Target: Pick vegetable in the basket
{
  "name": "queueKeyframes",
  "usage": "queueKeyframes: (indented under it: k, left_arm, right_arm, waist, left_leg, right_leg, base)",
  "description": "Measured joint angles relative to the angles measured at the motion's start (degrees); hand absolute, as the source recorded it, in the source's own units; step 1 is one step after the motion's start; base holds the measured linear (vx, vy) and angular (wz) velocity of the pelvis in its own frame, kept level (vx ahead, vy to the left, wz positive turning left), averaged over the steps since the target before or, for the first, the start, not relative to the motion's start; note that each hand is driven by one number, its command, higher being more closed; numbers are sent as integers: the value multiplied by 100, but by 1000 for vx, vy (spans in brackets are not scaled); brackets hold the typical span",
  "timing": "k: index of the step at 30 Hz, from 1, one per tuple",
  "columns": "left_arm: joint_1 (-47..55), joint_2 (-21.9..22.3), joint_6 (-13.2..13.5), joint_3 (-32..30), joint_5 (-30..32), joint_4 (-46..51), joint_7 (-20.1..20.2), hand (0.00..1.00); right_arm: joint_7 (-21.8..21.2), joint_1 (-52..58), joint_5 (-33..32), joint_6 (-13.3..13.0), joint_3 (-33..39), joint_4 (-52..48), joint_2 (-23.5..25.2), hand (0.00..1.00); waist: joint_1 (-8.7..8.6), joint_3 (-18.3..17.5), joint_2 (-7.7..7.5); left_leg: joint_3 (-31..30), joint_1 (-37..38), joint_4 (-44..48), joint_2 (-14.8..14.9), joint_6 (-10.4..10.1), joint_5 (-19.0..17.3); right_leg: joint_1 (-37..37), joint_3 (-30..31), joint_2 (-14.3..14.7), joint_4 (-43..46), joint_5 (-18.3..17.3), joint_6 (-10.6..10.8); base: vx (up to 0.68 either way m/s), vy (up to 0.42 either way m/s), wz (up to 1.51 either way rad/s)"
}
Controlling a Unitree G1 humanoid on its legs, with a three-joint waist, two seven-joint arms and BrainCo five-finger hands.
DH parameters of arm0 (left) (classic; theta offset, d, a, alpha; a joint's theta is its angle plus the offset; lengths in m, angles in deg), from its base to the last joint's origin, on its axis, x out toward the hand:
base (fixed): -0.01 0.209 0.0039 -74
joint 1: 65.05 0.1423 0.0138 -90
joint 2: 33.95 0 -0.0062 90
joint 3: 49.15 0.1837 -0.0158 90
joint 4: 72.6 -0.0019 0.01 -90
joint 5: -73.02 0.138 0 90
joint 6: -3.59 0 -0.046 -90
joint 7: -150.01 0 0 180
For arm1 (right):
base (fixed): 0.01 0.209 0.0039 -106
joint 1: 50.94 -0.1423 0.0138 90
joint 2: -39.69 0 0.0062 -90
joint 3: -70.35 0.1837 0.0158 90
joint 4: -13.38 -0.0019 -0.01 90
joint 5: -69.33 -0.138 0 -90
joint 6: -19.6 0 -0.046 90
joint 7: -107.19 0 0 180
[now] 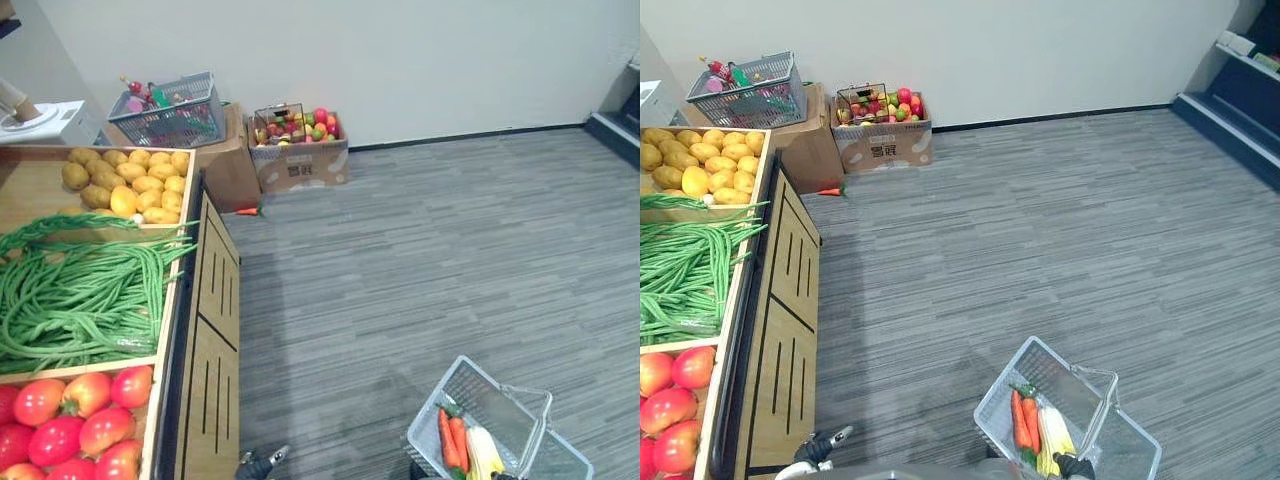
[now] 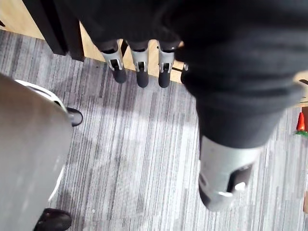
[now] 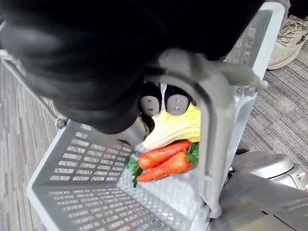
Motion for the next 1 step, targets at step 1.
queueKeyframes:
  k: [1]
  left_arm:
    - [-1,1,0,3,0,-32,-1,0]
  right_arm:
    - [-1,4,-2,14,1,8,-2,100]
  waist:
    - [-1,-27,15]
  left_leg:
    - [-3,0,0,28,-4,0]
  right_leg:
    - [6,-21,29,-27,18,-16]
  base:
    - [-37,-51,2]
